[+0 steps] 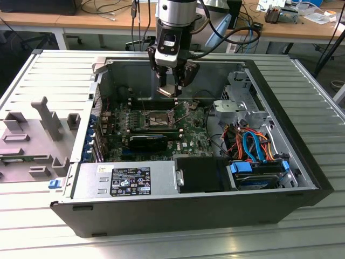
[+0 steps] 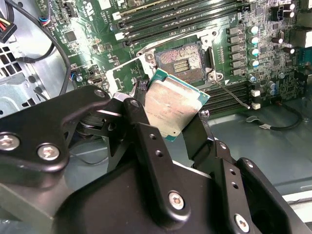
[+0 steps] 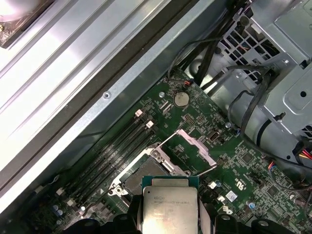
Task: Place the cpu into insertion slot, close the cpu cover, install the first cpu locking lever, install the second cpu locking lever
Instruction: 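Place the cpu into insertion slot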
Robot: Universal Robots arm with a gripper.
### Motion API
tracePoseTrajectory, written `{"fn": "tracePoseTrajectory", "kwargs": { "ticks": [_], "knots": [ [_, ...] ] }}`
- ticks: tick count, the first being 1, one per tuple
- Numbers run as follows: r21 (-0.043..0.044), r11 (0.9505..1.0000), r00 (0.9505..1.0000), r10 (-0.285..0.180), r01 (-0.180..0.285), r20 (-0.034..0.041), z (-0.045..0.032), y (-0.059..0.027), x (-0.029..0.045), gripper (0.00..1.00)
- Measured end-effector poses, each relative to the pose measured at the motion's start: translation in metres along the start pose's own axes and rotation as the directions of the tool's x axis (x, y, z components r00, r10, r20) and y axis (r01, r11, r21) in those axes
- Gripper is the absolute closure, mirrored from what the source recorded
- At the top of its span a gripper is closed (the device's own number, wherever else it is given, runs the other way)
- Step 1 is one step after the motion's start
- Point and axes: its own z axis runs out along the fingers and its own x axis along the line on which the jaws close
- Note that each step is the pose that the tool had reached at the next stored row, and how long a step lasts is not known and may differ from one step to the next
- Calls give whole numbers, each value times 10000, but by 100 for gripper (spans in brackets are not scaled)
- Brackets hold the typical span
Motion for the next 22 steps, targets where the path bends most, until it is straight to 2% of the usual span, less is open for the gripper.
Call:
{"fn": "tracePoseTrajectory", "kwargs": {
  "ticks": [14, 22],
  "knots": [
    [6, 9993, 9993, 376, -376, -12, 2, 0, 0, 45],
    [14, 9968, 9968, 794, -794, -26, 4, 0, 0, 45]
  ]
}}
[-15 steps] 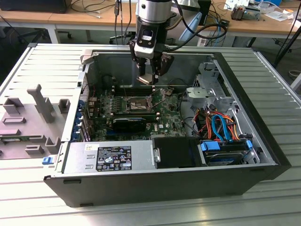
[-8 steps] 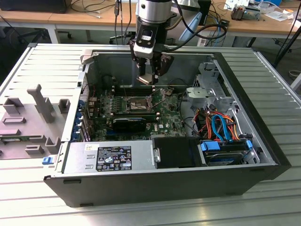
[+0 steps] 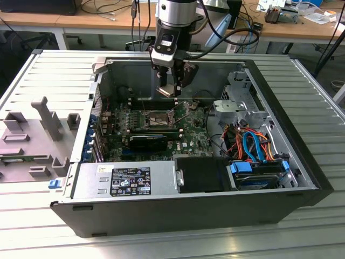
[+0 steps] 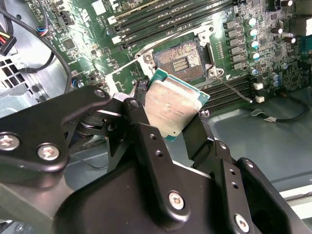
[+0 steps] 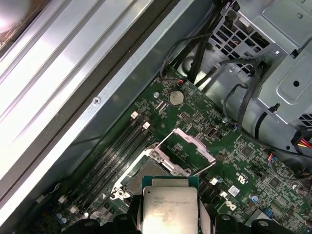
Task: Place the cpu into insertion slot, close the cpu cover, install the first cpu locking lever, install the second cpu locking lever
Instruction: 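Place the cpu into insertion slot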
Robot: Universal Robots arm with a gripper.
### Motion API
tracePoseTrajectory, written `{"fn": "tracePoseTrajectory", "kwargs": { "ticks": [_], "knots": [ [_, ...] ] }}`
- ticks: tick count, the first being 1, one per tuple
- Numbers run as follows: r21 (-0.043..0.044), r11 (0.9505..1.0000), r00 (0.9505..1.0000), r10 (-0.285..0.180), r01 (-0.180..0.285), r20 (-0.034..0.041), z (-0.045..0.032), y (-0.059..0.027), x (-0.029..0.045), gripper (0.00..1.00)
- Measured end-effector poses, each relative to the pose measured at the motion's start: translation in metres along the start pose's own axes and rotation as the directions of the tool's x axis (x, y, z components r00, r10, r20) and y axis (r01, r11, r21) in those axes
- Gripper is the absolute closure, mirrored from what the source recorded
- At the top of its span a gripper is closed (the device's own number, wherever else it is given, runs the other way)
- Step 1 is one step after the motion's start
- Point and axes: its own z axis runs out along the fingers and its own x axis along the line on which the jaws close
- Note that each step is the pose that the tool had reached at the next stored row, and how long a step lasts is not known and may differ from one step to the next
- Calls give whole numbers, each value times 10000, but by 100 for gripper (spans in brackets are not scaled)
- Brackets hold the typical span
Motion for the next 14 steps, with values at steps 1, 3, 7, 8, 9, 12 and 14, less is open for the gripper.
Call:
{"fn": "tracePoseTrajectory", "kwargs": {
  "ticks": [1, 3, 7, 8, 9, 12, 14],
  "knots": [
    [1, 10000, 10000, 33, -33, -1, 0, 0, 0, 45],
    [1, 10000, 10000, 93, -93, -3, 0, 0, 0, 45],
    [3, 9997, 9997, 247, -247, -8, 2, 0, 0, 45],
    [4, 9996, 9996, 278, -278, -9, 2, 0, 0, 45],
    [5, 9995, 9995, 318, -318, -10, 2, 0, 0, 45],
    [7, 9988, 9988, 484, -484, -16, 4, 0, 0, 45],
    [10, 9980, 9980, 636, -636, -21, 4, 0, 0, 45]
  ]
}}
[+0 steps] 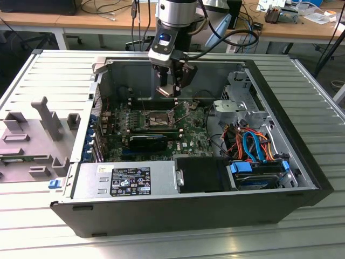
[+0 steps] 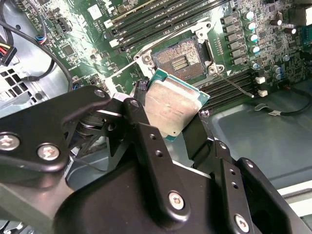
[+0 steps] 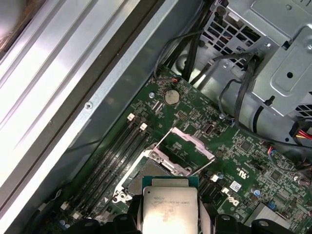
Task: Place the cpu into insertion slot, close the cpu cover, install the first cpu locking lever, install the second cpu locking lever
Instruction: 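Place the cpu into insertion slot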
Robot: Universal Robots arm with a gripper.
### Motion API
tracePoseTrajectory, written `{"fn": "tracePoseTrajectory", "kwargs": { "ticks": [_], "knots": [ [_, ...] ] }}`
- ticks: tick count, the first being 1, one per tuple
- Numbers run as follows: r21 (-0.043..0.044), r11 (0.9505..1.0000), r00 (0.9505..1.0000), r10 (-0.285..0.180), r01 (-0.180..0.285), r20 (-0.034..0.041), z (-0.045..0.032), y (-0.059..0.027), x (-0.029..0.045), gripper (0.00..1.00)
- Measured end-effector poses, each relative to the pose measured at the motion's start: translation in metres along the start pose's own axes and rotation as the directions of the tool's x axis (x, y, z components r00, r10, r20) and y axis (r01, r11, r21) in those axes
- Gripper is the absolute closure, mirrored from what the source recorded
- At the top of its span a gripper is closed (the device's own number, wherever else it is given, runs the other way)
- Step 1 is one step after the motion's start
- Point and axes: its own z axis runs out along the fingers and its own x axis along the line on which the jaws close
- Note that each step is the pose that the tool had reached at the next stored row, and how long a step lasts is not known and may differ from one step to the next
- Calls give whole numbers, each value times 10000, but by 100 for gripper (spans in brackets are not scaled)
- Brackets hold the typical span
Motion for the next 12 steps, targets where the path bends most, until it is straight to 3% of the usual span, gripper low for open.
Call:
{"fn": "tracePoseTrajectory", "kwargs": {
  "ticks": [12],
  "knots": [
    [7, 9989, 9989, 474, -474, -15, 2, 0, 0, 45]
  ]
}}
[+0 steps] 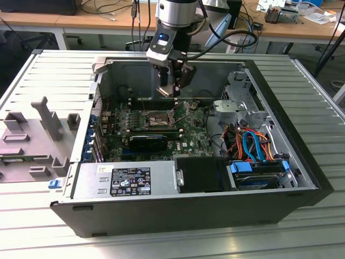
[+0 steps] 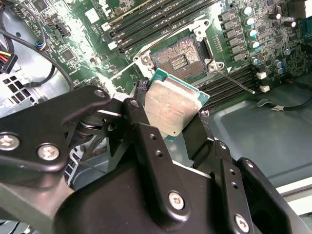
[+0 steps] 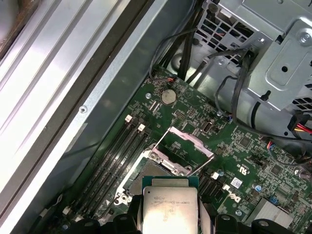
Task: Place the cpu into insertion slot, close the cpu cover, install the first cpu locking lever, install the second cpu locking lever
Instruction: 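Place the cpu into insertion slot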
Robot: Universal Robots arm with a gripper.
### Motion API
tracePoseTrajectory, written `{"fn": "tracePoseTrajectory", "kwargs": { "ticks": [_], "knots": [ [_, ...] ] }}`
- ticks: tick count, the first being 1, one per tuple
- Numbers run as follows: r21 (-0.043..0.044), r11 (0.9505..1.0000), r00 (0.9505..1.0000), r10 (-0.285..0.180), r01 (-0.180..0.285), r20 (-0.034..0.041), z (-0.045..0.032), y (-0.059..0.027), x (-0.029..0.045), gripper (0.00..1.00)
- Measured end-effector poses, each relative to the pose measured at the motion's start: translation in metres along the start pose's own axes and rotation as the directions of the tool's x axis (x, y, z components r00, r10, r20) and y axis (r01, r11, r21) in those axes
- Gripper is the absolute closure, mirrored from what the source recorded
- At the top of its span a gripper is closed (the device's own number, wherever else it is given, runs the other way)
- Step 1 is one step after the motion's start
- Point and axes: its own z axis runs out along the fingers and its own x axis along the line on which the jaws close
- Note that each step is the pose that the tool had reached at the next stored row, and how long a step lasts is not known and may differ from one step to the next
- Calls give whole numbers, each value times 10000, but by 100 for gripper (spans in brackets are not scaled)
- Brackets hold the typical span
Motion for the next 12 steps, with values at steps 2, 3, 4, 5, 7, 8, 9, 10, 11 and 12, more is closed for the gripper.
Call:
{"fn": "tracePoseTrajectory", "kwargs": {
  "ticks": [2, 3, 4, 5, 7, 8, 9, 10, 11, 12],
  "knots": [
    [1, 10000, 10000, 58, -58, -2, 0, 0, 0, 45],
    [1, 10000, 10000, 83, -83, -3, 0, 0, 0, 45],
    [2, 9999, 9999, 108, -108, -3, 0, 0, 0, 45],
    [3, 9999, 9999, 137, -137, -4, 0, 0, 0, 45],
    [3, 9998, 9998, 195, -195, -7, 1, 0, 0, 45],
    [3, 9998, 9998, 223, -223, -8, 1, 0, 0, 45],
    [4, 9997, 9997, 257, -257, -8, 1, 0, 0, 45],
    [4, 9996, 9996, 283, -283, -10, 1, 0, 0, 45],
    [5, 9995, 9995, 319, -319, -10, 1, 0, 0, 45],
    [5, 9994, 9994, 345, -345, -11, 1, 0, 0, 45]
  ]
}}
